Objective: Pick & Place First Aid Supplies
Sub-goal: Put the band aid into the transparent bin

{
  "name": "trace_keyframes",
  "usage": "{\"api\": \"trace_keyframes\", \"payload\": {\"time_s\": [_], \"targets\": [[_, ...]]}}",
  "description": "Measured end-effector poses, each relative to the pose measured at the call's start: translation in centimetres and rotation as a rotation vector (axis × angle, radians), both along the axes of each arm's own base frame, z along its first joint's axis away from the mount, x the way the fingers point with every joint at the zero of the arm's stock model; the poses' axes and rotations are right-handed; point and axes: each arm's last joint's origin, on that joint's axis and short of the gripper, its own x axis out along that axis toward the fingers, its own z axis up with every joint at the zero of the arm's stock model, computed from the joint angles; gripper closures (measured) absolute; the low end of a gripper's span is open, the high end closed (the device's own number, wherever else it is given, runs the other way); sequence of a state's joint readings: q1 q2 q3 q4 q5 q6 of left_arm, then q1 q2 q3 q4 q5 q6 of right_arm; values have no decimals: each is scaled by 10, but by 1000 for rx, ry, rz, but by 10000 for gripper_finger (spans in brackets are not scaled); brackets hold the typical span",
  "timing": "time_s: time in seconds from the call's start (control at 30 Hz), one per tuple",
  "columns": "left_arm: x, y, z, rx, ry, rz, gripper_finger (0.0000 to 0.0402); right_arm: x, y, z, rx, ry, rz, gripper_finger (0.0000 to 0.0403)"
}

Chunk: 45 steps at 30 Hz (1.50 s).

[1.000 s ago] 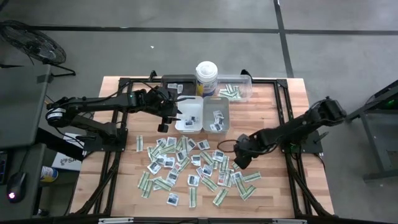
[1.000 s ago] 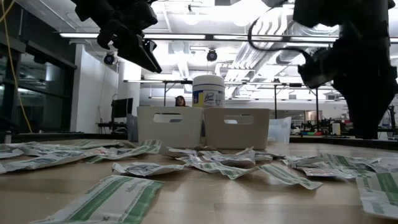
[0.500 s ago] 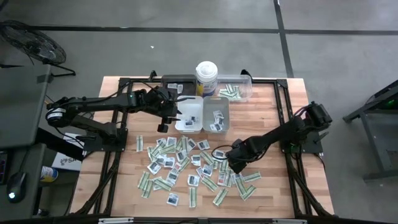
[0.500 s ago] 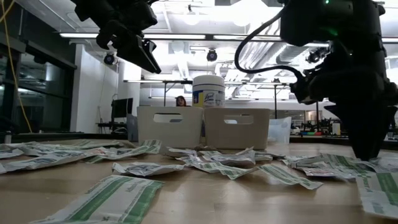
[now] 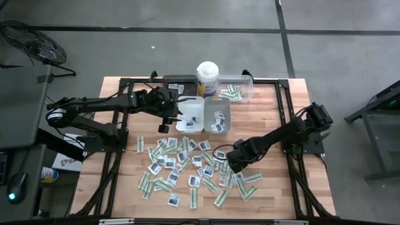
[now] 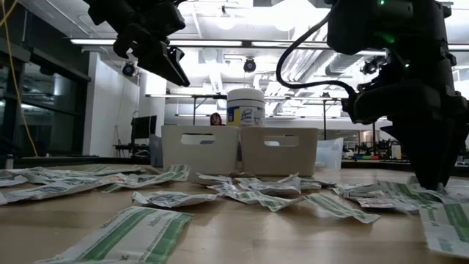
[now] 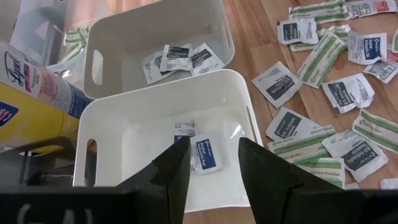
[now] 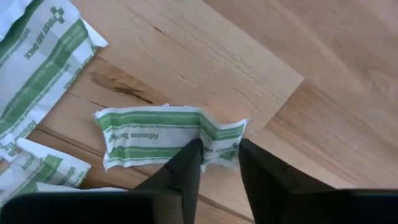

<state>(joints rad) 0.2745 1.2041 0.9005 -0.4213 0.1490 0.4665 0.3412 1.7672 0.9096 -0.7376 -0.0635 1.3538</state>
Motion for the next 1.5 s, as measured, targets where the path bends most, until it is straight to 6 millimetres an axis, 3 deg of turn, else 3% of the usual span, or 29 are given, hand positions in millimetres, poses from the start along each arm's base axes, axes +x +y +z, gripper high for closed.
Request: {"api": "trace_keyframes", "payload": {"time_s": [0.4,0.63,0.87,1.2,1.5], "targets": [[0,0,0,9,1,-7,269,-6,-5,19,-73,-88,-88,395],[0,0,0,9,0,-8,269,-6,-6,33,-68,-157,-118,400],[0,0,0,9,0,-8,269,-14,-15,61,-122,-271,-186,401],[0,0,0,9,1,-7,269,-31,-59,106,-326,-458,-327,402],[0,0,0,9,0,-7,269,-26,-123,115,-506,-498,-450,403]]}}
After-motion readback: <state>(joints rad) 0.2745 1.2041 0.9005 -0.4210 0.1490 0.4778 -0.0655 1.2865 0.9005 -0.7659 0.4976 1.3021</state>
